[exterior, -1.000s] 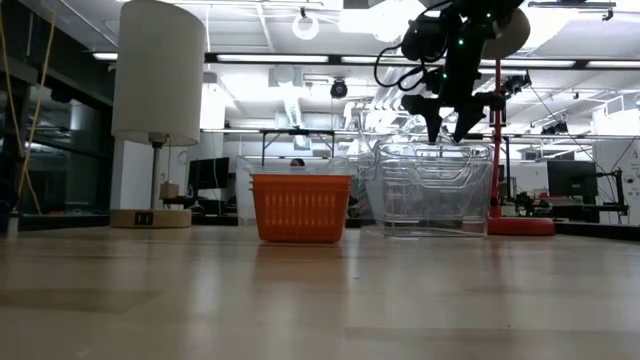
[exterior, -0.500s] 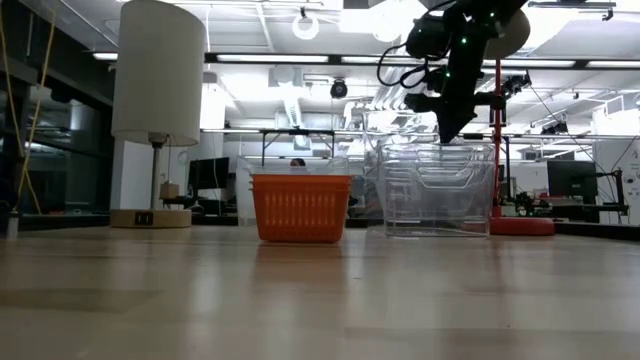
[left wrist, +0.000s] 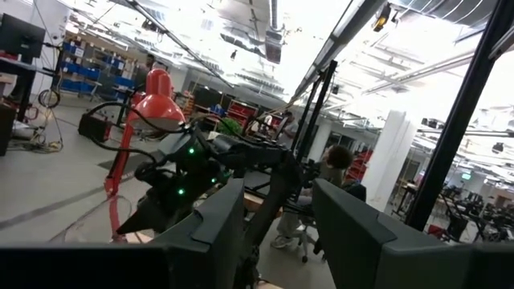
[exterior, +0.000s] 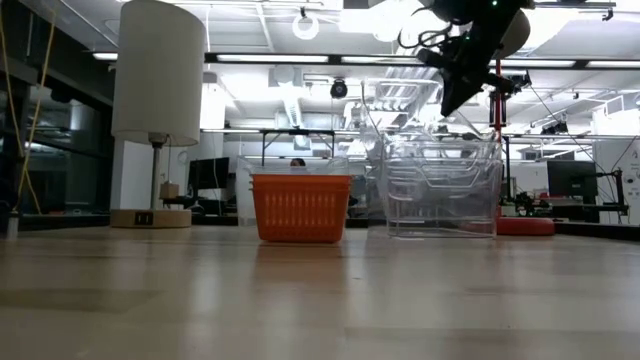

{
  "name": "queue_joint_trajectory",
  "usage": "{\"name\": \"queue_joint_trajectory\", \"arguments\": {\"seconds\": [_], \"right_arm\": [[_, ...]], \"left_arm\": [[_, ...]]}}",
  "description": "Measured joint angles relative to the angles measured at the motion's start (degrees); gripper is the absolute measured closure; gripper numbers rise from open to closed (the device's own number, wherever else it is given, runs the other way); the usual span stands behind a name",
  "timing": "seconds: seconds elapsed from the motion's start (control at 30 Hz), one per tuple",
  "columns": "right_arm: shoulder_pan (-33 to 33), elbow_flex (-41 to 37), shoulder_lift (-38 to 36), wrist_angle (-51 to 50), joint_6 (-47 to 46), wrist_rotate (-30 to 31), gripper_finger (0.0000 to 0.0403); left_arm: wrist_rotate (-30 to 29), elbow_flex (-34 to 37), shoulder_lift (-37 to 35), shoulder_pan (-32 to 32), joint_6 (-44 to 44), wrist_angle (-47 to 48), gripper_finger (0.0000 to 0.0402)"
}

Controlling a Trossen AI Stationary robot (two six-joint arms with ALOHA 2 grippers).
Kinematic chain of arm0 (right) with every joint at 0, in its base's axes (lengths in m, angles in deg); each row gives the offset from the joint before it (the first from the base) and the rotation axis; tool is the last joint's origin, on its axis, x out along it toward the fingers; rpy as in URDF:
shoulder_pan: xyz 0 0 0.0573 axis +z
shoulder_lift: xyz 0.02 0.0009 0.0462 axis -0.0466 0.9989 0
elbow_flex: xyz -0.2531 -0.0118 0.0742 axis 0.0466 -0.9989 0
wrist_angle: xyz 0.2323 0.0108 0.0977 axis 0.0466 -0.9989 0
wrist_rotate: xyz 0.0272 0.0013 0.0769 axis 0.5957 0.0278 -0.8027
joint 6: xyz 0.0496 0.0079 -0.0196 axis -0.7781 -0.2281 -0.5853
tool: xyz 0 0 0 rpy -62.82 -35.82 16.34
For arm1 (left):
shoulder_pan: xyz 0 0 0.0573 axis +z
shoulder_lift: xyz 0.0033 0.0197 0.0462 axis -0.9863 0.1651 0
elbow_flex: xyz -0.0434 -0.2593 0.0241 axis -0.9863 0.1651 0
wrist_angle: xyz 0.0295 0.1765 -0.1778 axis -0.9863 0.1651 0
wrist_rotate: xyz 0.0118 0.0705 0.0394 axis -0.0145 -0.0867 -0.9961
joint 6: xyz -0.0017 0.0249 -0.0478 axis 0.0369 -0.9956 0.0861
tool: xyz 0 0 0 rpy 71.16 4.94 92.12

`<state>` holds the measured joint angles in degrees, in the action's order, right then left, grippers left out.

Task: Stack baskets by color
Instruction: Stack the bottom transparent bin on the top transparent bin

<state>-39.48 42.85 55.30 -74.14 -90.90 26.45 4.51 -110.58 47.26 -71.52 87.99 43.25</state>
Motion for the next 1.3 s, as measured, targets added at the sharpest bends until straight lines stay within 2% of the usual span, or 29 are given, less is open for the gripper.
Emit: {"name": "queue_joint_trajectory", "arguments": {"seconds": [0.17,0.37,0.6,1.03,1.3], "right_arm": [[-1.44,0.03,-0.76,-0.60,-2.91,-7.63,0.0402],[-1.51,3.91,-0.79,-2.02,-4.01,-8.95,0.0402],[-3.39,9.89,1.70,-16.79,-4.43,-12.66,0.0403],[-3.33,10.29,8.16,-22.81,-1.71,-22.09,0.0403],[-3.33,10.29,11.73,-28.76,0.26,-22.54,0.0403]], "left_arm": [[0.00,-0.02,0.00,0.00,-0.02,0.20,0.0264],[0.00,-0.02,0.00,0.00,-0.02,0.20,0.0264],[0.00,-0.02,0.00,0.00,-0.42,0.18,0.0264],[0.00,-0.02,0.00,0.00,-1.55,0.22,0.0264],[0.00,-0.02,0.00,0.00,-1.55,2.04,0.0264]]}}
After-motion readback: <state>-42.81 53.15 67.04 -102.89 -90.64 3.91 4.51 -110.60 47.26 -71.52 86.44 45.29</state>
